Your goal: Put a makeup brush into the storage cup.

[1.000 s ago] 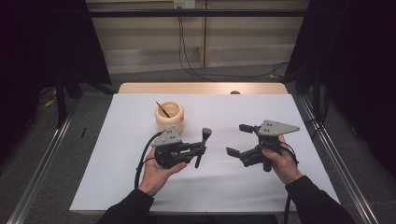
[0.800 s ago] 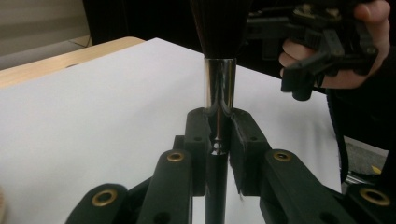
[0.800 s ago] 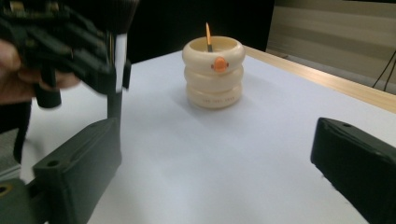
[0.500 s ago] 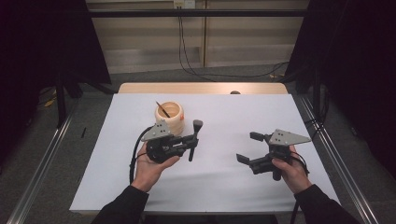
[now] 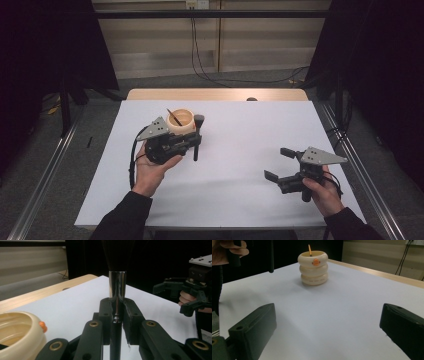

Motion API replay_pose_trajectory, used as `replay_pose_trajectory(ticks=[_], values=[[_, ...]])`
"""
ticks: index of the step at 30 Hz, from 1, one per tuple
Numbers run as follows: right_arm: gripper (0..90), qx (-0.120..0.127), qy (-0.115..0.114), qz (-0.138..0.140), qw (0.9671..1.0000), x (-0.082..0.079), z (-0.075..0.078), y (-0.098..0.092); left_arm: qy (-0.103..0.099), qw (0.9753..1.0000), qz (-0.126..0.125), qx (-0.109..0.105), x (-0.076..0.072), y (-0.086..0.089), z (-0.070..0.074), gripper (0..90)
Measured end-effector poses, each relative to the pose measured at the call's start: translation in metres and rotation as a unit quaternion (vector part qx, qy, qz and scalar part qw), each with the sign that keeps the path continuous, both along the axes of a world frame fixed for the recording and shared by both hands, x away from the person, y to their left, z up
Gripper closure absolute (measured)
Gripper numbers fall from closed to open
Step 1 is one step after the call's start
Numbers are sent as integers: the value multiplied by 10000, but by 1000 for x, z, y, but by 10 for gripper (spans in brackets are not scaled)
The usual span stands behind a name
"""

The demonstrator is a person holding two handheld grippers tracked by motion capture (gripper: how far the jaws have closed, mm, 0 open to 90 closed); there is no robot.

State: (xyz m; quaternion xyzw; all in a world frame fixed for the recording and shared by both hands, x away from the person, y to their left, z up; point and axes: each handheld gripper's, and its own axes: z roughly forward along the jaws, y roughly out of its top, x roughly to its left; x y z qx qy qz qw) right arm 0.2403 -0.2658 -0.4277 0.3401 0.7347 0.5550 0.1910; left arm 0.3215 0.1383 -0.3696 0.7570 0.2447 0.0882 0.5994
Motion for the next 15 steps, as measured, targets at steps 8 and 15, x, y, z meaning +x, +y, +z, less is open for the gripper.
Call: replay_pose_trajectory(ticks=[8, 15], values=[[2, 20, 46, -142, 9999, -2, -9, -3, 0, 9997, 252, -3, 13, 11, 4, 787], [1, 112, -42, -253, 9996, -7, -11, -7, -173, 9987, 477, -7, 24, 18, 18, 787]])
